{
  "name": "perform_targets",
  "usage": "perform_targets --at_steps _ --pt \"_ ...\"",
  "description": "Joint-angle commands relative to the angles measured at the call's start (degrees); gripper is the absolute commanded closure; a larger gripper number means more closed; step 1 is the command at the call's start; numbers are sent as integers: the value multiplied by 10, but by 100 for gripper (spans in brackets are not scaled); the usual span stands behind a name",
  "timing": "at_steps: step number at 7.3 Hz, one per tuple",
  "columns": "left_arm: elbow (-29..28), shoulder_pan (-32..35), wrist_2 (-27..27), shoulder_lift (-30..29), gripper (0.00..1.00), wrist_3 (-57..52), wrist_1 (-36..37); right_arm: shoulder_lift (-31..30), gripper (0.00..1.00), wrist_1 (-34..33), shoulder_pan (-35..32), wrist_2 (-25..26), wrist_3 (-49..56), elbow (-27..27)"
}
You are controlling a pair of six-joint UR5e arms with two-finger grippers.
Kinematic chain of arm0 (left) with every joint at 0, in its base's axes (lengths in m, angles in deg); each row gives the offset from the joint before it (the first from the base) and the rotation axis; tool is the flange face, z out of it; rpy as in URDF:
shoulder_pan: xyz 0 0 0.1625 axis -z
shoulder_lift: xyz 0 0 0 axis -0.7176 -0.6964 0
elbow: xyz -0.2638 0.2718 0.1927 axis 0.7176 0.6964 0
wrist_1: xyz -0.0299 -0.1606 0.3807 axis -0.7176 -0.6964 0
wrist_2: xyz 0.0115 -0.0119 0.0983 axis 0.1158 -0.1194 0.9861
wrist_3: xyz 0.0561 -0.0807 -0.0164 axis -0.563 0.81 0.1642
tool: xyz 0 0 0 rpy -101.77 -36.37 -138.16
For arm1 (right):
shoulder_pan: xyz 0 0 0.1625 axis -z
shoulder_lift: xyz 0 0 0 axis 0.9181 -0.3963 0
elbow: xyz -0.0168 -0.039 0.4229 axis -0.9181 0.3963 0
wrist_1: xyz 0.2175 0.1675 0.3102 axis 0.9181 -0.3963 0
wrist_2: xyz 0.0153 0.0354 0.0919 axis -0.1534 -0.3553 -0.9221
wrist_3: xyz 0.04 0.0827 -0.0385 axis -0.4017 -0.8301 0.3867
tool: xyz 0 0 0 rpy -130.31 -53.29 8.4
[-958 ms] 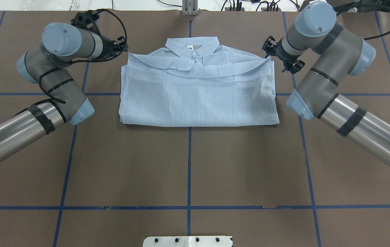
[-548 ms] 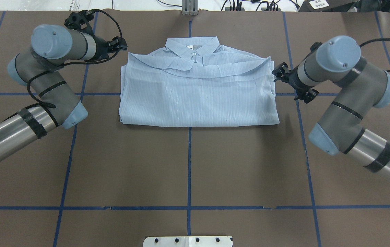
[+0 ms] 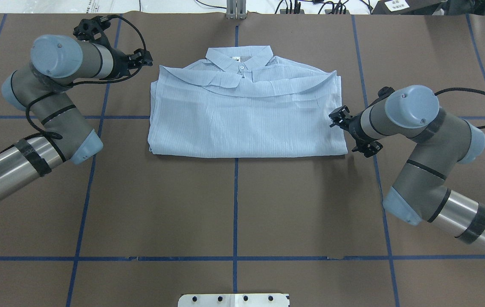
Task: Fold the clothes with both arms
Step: 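Move the right gripper to the folded shirt's side edge while the left arm lifts away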
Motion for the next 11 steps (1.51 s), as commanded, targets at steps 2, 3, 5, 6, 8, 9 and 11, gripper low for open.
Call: perform_targets --at_steps 2,3,5,6,8,9,11 --pt "5 0 0 6 21 1 2 -5 4 -4 14 0 -5 1" --pt "5 0 0 6 21 1 2 -5 11 -5 14 -3 -5 -1" --pt "6 0 1 5 21 2 2 -8 100 -3 15 -5 -26 -3" --pt "8 0 1 5 21 2 3 -10 100 -3 14 -7 -27 -3" --pt "8 0 1 5 21 2 3 -21 100 1 13 -8 -26 -20" --pt "8 0 1 5 21 3 3 -33 100 1 12 -14 -23 -40" --pt "25 -1 -1 7 21 12 3 -96 100 -4 30 -43 -25 -123"
